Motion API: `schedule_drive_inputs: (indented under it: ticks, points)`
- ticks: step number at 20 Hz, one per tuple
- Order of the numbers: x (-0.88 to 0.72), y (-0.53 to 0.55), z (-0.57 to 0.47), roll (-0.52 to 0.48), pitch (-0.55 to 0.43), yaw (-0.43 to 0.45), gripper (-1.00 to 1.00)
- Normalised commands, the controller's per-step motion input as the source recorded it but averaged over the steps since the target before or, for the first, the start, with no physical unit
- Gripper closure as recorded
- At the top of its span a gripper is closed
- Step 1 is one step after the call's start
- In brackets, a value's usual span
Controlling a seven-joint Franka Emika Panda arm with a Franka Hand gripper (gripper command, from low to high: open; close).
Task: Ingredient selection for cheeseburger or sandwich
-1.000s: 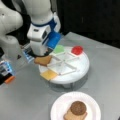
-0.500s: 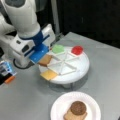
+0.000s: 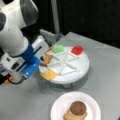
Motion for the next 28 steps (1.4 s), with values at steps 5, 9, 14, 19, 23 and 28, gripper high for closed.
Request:
schedule_drive_inputs:
  ticks: [5,9,14,19,23,28]
  points:
    - [0.05,-0.15,-0.20,0.428,-0.102,0.021,-1.00]
    - [0.11,-0.03,-0.09,0.443,-0.063,-0.008,-1.00]
    - [0.12,-0.05,-0.07,0.404,-0.072,0.018,-1.00]
    - [0.12,-0.09,-0.09,0.322,-0.060,0.012,-1.00]
    - [0.12,-0.09,-0.09,0.297,-0.077,0.026,-1.00]
    - [0.11,-0.09,-0.09,0.290,-0.083,0.026,-1.00]
